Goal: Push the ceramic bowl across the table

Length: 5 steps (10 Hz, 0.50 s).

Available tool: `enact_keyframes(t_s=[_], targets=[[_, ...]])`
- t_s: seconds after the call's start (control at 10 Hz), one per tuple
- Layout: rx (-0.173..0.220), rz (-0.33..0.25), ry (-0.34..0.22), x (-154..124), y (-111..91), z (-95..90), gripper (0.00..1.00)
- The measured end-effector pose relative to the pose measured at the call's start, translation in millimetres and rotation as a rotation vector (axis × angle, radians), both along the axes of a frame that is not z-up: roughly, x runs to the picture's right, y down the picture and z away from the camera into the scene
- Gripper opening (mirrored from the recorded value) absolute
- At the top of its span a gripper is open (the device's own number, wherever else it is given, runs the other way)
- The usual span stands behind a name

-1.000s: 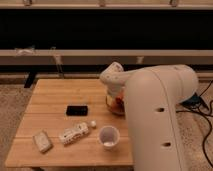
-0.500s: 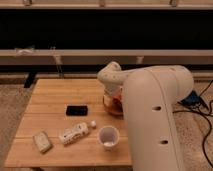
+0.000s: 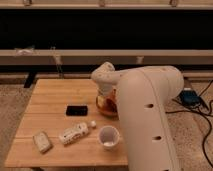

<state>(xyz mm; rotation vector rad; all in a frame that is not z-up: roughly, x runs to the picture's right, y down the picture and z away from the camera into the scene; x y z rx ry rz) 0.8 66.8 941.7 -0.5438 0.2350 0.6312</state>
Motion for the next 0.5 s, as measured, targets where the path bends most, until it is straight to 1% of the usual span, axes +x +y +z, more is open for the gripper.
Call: enact_keyframes(t_s=[0.5], targets=[[0.007, -0.024, -0.084, -39, -10, 9.3, 0.8]])
